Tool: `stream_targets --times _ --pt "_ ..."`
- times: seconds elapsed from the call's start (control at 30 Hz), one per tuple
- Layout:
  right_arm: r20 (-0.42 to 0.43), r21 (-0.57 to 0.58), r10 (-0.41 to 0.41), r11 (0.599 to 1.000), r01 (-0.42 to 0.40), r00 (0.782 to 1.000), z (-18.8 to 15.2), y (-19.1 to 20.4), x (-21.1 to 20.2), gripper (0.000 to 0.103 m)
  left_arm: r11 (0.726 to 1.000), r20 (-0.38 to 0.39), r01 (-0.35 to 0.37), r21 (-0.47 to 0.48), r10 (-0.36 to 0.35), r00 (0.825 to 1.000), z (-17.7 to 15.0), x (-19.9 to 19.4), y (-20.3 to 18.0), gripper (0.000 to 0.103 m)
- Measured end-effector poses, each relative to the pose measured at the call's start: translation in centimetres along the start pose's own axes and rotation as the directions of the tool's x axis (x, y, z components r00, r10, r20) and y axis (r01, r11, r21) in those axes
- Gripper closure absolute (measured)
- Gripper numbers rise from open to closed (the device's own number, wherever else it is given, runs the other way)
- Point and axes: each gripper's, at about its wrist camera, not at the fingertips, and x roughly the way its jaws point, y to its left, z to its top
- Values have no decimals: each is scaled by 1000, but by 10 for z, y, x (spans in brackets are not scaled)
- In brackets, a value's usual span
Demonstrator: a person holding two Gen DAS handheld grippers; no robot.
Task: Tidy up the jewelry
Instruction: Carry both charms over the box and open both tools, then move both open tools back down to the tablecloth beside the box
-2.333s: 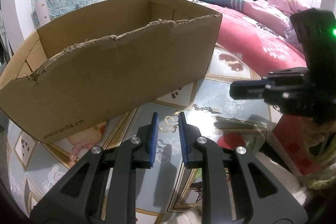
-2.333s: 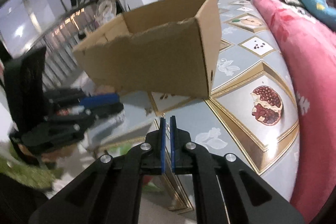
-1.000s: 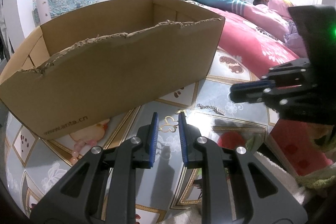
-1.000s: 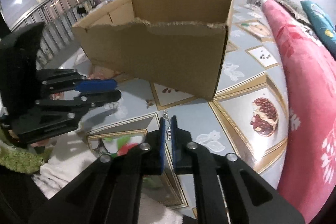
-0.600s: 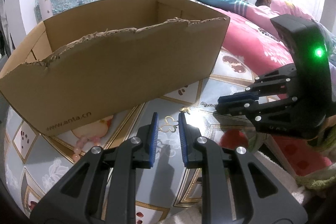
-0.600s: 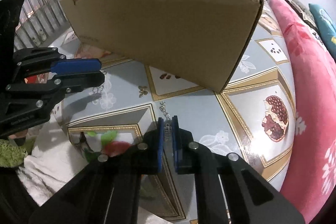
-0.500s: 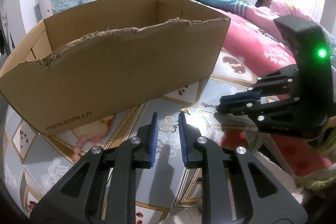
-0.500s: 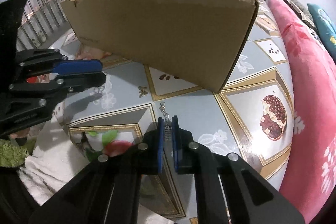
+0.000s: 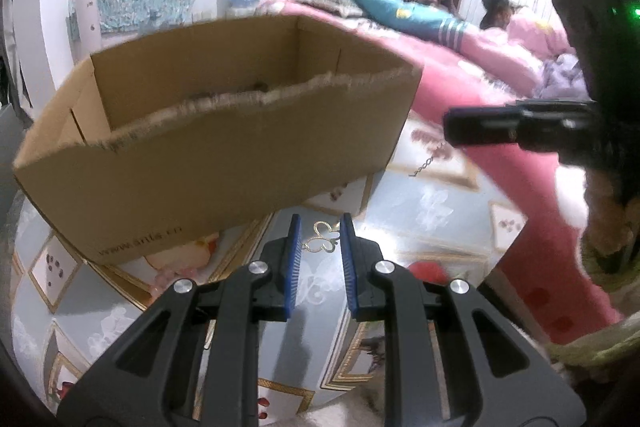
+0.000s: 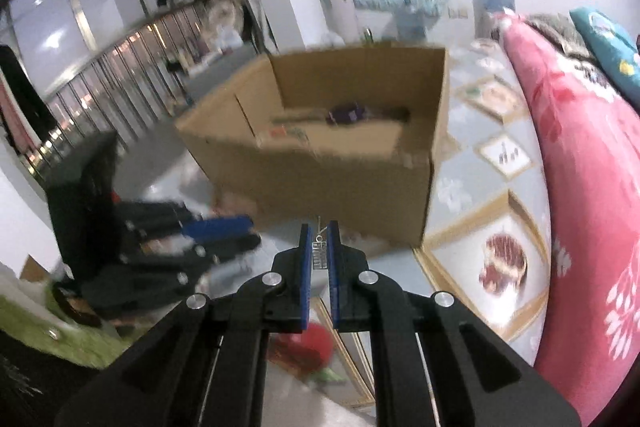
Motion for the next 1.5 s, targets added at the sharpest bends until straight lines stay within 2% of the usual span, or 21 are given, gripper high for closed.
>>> stream_targets --times 0.2,0.33,0.4,0.53,0.77,0.87,0.9,0.93,1.0,1.1,1.33,1.5 --pt "148 -1 49 999 -50 988 45 4 -20 95 998 114 59 -13 -58 992 33 -39 4 85" --pt "185 5 51 999 -53 981 68 4 -12 95 999 154 53 -7 -52 987 61 -47 13 85" --pt "182 9 45 999 -47 982 80 1 -2 95 1000 153 21 -2 -21 988 77 -40 19 85" --pt "136 41 -4 999 -1 991 103 -8 31 95 1000 131 1 -12 1 991 106 -11 31 85" --pt "54 93 -87 992 82 995 128 -33 86 95 997 39 -51 -49 53 998 140 51 53 85" --pt "22 119 -88 989 85 996 130 -43 102 94 993 -2 -92 -76 92 996 142 69 58 85" --pt "22 124 -84 989 80 996 130 -46 103 92 992 -10 -86 -90 85 996 141 72 60 85" --pt "27 129 -79 989 75 996 129 -47 103 89 992 -11 -79 -98 79 997 139 72 62 84" --pt "50 130 -77 989 70 996 126 -46 99 74 991 -3 -83 -106 83 997 134 70 64 77" --pt "67 124 -72 990 64 995 123 -45 92 72 990 10 -93 -109 94 995 131 63 64 74" --pt "134 119 -41 993 25 990 109 -29 54 68 991 91 -76 -111 86 992 123 22 55 67" --pt "201 88 -24 996 6 979 95 -9 18 58 994 158 -56 -96 71 985 107 -20 42 55"
